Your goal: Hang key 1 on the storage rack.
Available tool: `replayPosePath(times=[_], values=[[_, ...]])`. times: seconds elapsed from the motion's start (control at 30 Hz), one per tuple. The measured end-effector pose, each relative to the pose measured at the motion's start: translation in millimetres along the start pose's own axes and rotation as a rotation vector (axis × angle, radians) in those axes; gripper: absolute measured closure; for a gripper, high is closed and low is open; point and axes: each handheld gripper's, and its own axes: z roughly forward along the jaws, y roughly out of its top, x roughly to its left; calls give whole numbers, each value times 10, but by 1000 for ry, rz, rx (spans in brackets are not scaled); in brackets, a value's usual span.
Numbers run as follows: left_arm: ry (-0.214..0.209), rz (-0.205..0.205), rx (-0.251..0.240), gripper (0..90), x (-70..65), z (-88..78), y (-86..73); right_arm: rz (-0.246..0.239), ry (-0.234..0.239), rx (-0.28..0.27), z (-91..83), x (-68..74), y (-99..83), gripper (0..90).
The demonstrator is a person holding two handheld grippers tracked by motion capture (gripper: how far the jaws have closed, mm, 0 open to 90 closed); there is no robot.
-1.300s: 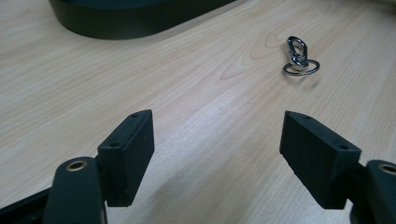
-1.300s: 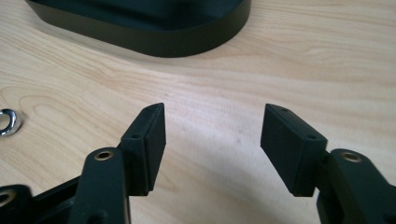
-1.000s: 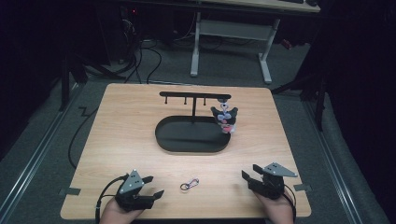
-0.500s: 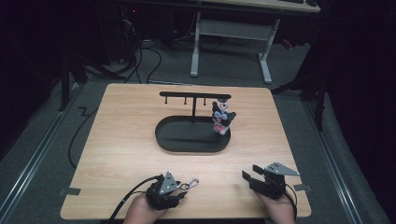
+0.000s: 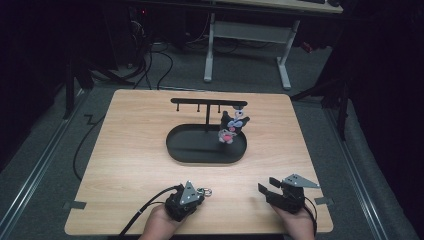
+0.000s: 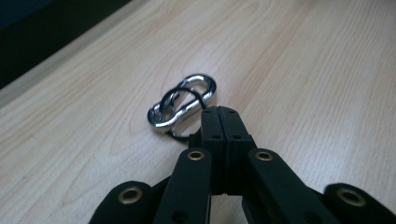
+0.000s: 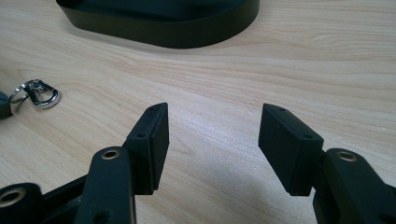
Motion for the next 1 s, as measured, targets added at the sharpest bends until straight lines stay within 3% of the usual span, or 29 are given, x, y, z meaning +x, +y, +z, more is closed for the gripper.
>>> replayPosePath(times=[0.07,0.2,0.27,0.33,0.37,0.47,0.63,0.73,0.93,1.0], values=[[14,-23,-22,751,-6,-14,11,-2,-1,-3,-5,-5,0,434],[131,-27,-45,525,-58,5,32,3,3,5,6,-15,-5,434],[183,-30,-28,455,-76,56,50,1,4,7,9,-12,-6,434],[192,-42,7,403,-73,115,64,1,6,9,8,-7,-7,434],[178,-60,30,420,-57,138,66,3,6,9,8,-7,-7,433],[127,-106,34,599,-13,125,69,2,7,9,9,-11,-10,434],[100,-109,31,830,-39,120,58,8,9,9,17,-22,-15,435],[94,-106,27,883,-67,151,80,4,10,12,21,-12,-13,435],[37,-120,27,885,-172,316,227,1,11,15,31,-5,-13,435],[22,-104,30,885,-238,409,311,7,12,16,34,-7,-16,435]])
